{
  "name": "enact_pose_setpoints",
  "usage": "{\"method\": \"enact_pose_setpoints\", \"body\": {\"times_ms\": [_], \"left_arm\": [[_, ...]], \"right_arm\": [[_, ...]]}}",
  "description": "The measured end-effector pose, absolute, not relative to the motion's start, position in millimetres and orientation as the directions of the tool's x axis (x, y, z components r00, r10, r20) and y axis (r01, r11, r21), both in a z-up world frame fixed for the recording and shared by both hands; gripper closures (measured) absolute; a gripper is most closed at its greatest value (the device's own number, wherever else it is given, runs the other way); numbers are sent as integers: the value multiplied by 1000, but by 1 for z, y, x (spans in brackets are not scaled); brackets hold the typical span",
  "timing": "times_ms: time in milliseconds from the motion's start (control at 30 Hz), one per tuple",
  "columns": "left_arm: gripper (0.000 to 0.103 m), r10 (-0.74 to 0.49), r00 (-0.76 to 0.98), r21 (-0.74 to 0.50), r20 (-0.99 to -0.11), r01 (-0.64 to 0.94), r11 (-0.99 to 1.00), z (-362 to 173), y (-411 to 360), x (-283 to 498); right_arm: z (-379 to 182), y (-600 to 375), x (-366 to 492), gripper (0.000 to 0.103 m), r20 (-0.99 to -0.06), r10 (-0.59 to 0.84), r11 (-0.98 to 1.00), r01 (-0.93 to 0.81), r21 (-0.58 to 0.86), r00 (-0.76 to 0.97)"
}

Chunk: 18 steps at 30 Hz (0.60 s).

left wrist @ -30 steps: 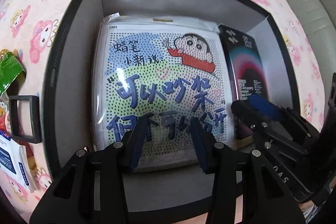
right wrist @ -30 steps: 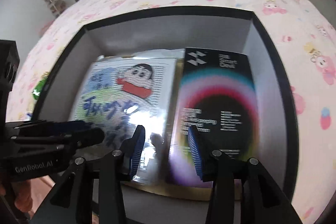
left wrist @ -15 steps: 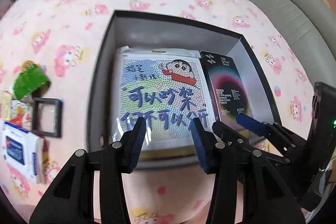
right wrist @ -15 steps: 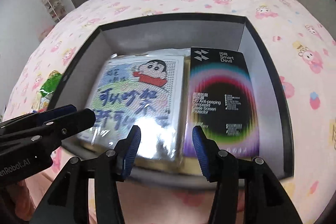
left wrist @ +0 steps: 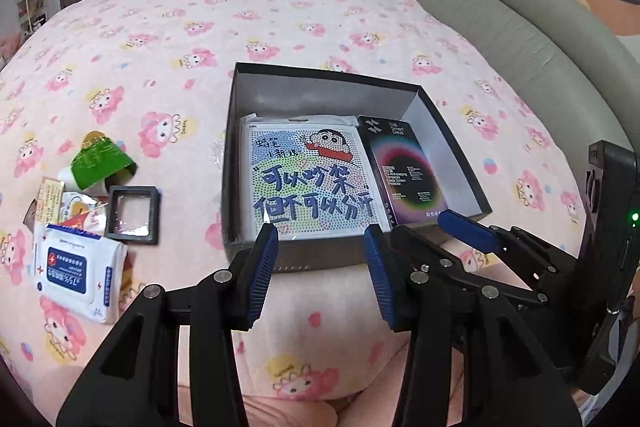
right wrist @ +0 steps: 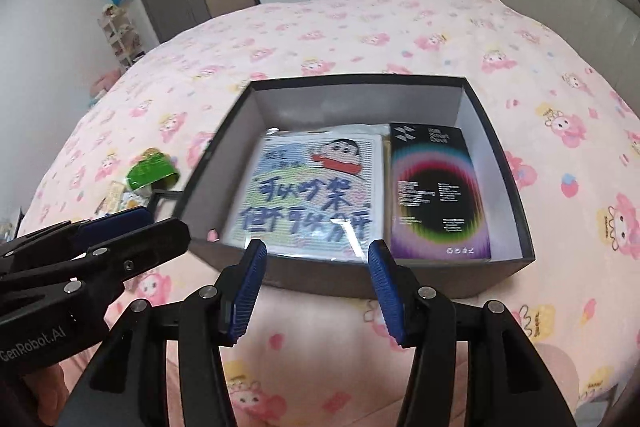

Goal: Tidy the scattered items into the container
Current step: 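Withdraw the left tool and move it toward the white wet-wipes pack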

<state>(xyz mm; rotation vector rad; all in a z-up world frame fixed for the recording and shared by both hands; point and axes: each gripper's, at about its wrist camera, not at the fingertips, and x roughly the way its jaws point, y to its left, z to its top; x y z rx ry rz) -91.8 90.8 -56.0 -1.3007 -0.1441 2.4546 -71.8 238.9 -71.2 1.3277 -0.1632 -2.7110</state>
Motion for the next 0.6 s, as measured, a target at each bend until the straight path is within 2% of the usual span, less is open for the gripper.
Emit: {"method": "enact_pose_setpoints", "body": {"times_ms": [333, 600], "left_arm": [[55, 322, -565, -215, -760, -250, -944, -37, 63, -63], [53, 265, -593, -207, -760, -165, -964, -38, 15, -48]], "right_arm": [[-56, 204, -59, 53, -762, -179, -983, 138, 118, -622], [-55, 168, -61, 53, -761, -224, -972, 200, 126, -609]]}}
